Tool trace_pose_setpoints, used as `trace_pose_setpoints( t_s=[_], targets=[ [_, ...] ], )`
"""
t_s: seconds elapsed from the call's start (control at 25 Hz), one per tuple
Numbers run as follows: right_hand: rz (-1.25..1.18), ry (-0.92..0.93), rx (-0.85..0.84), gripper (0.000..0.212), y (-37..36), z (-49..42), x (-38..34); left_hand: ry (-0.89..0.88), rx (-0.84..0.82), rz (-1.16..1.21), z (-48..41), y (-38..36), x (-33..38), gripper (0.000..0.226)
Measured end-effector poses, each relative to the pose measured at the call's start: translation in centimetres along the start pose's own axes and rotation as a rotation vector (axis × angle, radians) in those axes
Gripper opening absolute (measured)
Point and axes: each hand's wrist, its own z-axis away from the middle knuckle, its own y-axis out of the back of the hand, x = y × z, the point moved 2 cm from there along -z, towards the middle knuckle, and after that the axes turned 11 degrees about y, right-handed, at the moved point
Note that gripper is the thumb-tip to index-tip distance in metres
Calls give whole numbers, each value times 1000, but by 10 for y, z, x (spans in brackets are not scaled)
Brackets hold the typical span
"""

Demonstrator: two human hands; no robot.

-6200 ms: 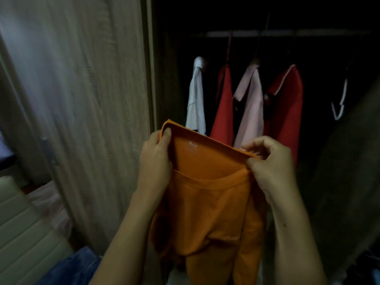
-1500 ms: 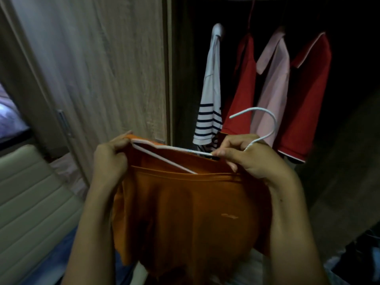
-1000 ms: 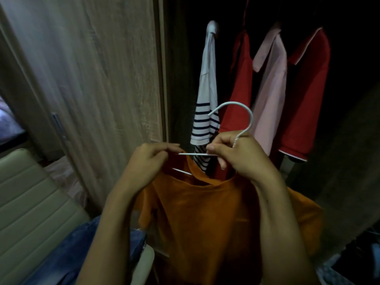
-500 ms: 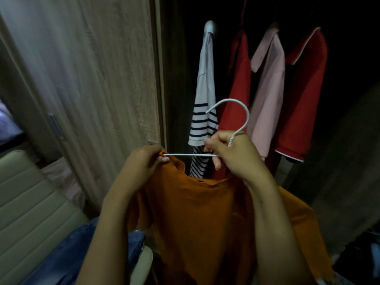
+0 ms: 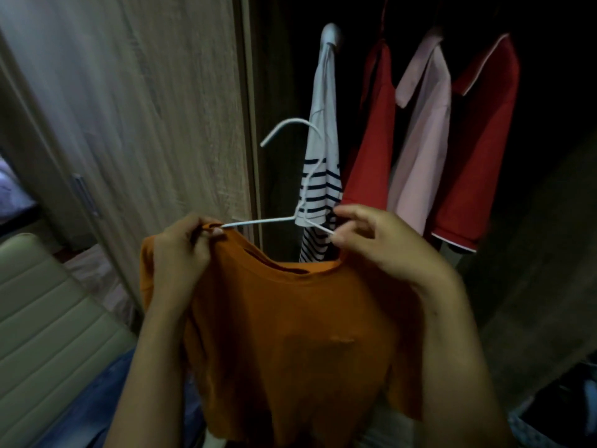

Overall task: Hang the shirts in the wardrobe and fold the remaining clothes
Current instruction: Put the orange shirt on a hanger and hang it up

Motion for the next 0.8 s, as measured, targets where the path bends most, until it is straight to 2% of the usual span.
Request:
trace_pose_setpoints(
  t_s=[0.12, 0.24, 0.44, 0.56, 0.68, 0.8],
  targets=[
    [187, -24, -77, 16, 15, 11, 20, 46, 45, -3, -3, 4, -7, 18],
    [322, -40, -18, 27, 21, 11, 33, 74, 61, 23, -4, 6, -15, 20],
    [282, 26, -13, 18, 10, 2, 33, 46, 62, 23, -6, 6, -18, 19],
    [167, 69, 48, 22, 15, 5, 37, 44, -43, -47, -11, 6, -26, 9],
    [176, 89, 100, 18, 17, 7, 42, 93, -112, -82, -10, 6, -40, 21],
    [213, 74, 119, 13, 14, 9, 46, 135, -129, -63, -7, -2, -49, 20]
  ],
)
